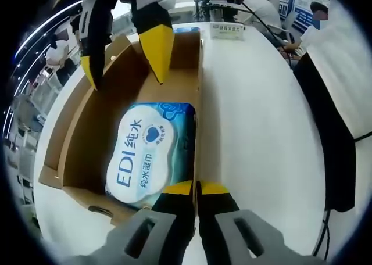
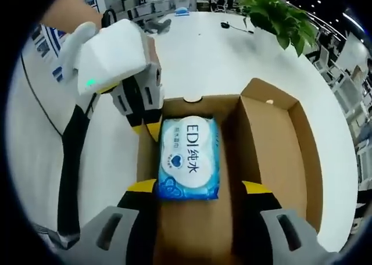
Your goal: Operate the shoe box by opening the lid, removing the specified soft item, and placing it in the target area until the item is outside and the box remains undamaged.
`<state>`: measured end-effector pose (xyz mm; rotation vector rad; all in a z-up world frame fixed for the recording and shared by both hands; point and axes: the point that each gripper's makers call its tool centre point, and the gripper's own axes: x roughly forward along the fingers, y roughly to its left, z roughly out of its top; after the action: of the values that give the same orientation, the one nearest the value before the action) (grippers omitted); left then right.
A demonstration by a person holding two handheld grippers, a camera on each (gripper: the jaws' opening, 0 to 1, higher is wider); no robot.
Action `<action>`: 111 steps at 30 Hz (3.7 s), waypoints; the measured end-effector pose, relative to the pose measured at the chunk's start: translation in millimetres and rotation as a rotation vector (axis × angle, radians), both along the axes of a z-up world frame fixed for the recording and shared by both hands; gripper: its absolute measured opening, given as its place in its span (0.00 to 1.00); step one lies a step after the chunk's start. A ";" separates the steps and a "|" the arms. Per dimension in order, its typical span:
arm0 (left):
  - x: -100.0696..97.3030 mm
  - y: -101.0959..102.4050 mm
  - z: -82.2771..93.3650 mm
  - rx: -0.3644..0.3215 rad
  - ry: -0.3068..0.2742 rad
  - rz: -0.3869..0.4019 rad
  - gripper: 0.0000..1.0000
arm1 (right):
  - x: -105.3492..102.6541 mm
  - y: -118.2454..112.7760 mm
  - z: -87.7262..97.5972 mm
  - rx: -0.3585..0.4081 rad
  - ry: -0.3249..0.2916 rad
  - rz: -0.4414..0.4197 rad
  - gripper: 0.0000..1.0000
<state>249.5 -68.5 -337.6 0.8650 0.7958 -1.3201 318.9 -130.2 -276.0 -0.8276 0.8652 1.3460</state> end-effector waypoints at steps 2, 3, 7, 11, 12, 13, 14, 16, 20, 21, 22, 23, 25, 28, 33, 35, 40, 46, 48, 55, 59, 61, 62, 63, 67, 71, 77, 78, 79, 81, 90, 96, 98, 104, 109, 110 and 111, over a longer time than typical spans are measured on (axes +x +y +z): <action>0.0 -0.1 -0.1 0.000 -0.001 0.001 0.01 | -1.7 6.9 -5.6 0.007 -0.006 0.021 0.56; 0.0 -0.1 -0.2 0.000 -0.001 0.002 0.01 | -1.8 7.6 -7.1 0.006 -0.009 0.024 0.56; 0.4 -0.3 0.0 -0.001 -0.001 0.001 0.01 | -6.5 16.3 -20.0 0.018 0.018 0.005 0.56; 0.6 -0.2 -0.4 -0.001 -0.002 0.002 0.01 | -7.5 18.0 -31.3 0.000 0.011 0.011 0.56; 0.2 -0.3 0.0 -0.001 -0.002 0.003 0.01 | -8.4 18.0 -34.5 -0.003 0.029 -0.003 0.56; 0.1 -0.3 0.1 -0.001 -0.002 0.003 0.01 | -8.4 18.6 -36.5 -0.002 0.032 -0.008 0.56; 0.1 -0.4 0.1 -0.001 -0.001 0.003 0.01 | -9.1 19.3 -38.6 -0.005 0.031 -0.010 0.56; 0.1 -0.3 0.2 0.000 -0.001 0.004 0.01 | -9.9 19.7 -41.2 -0.012 0.028 -0.010 0.56; 0.1 -0.4 0.1 -0.001 -0.002 0.004 0.01 | -14.4 21.1 -52.5 -0.041 0.046 -0.016 0.55; 0.1 -0.4 0.0 0.000 -0.002 0.005 0.01 | -14.0 22.4 -54.1 -0.040 0.047 -0.021 0.55; -0.1 -0.5 0.0 0.000 -0.002 0.005 0.01 | -14.7 23.7 -55.1 -0.037 0.047 -0.023 0.55; -0.2 -0.5 -0.1 -0.001 -0.003 0.005 0.01 | -15.3 25.8 -56.8 -0.032 0.041 -0.026 0.55; -0.6 -0.6 0.1 -0.001 -0.003 0.006 0.01 | -15.1 26.3 -61.9 -0.042 0.022 -0.012 0.56; -0.5 -0.4 -0.4 -0.001 -0.003 0.006 0.01 | -14.8 26.0 -63.3 -0.048 0.021 0.008 0.55; -1.0 -0.6 0.3 -0.003 -0.001 0.005 0.01 | -14.3 24.8 -63.0 -0.022 0.037 0.012 0.54; -1.2 -0.8 0.4 -0.005 -0.002 0.003 0.01 | -14.3 24.6 -63.0 -0.020 0.038 0.018 0.54; -1.5 -0.8 0.0 -0.005 -0.002 0.000 0.01 | -13.8 20.7 -62.9 -0.032 0.035 0.046 0.54; -1.3 -0.9 -0.2 -0.007 -0.003 0.004 0.01 | -13.0 9.7 -62.9 -0.038 0.037 0.051 0.53; -1.0 -0.9 -0.3 -0.007 -0.002 0.003 0.01 | -12.1 3.8 -63.1 -0.044 0.039 0.051 0.53; -0.8 -1.1 -0.4 -0.008 -0.001 0.002 0.01 | -7.7 -23.3 -63.7 -0.076 0.046 0.034 0.53; -0.7 -1.1 -0.1 -0.008 -0.001 0.002 0.01 | -6.3 -33.7 -63.6 -0.085 0.049 0.025 0.53; -0.6 -1.0 0.0 -0.008 -0.002 0.003 0.01 | -6.5 -36.2 -63.5 -0.090 0.051 0.031 0.53; -0.6 -1.0 0.0 -0.007 -0.002 0.005 0.01 | -6.6 -37.7 -63.5 -0.096 0.053 0.035 0.53; -0.6 -1.0 0.1 -0.007 -0.002 0.005 0.01 | -6.2 -38.9 -63.7 -0.104 0.053 0.043 0.53; -0.6 -0.8 0.3 -0.007 -0.003 0.007 0.01 | -5.5 -42.2 -64.2 -0.134 0.050 0.081 0.53; -0.3 -0.5 0.2 -0.006 -0.001 0.008 0.01 | -5.0 -41.1 -64.8 -0.143 0.071 0.061 0.55; 0.6 -0.6 0.1 0.001 0.019 0.021 0.01 | -5.2 -44.5 -62.5 -0.162 0.051 -0.018 0.59; 0.9 -0.6 0.1 0.004 0.027 0.030 0.01 | -5.7 -49.0 -61.4 -0.185 0.046 -0.027 0.62; 1.2 -0.6 0.2 0.005 0.036 0.045 0.02 | -7.8 -54.1 -59.6 -0.207 0.051 -0.029 0.65; 0.7 -0.6 -0.2 0.006 0.038 0.052 0.02 | -12.1 -56.3 -50.8 -0.178 0.059 -0.037 0.67; 4.2 4.0 -1.6 0.066 -0.001 0.101 0.11 | -9.4 -77.3 -20.2 -0.107 -0.023 -0.140 0.60; 8.7 1.1 27.9 -0.055 -0.023 0.183 0.09 | -21.7 -97.6 -15.5 -0.104 0.004 -0.199 0.62; 2.2 -1.7 33.4 -0.088 0.008 0.190 0.10 | -24.6 -96.3 -12.2 -0.088 0.009 -0.212 0.65; -5.3 -4.7 52.2 -0.217 0.114 0.384 0.18 | -25.7 -94.7 -5.0 -0.063 0.046 -0.298 0.62; 6.8 -8.1 77.6 -0.393 0.178 0.550 0.22 | -25.9 -92.4 6.3 -0.029 0.009 -0.288 0.62; 9.0 -8.3 82.1 -0.419 0.194 0.576 0.23 | -25.7 -92.8 7.7 -0.027 0.006 -0.286 0.62; 13.9 -8.2 88.3 -0.454 0.219 0.625 0.24 | -24.3 -94.4 8.3 -0.031 -0.002 -0.285 0.62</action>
<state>263.3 -76.8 -249.2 0.0874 0.8034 -0.9755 294.5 -224.6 -267.7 -0.6996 0.9646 1.0843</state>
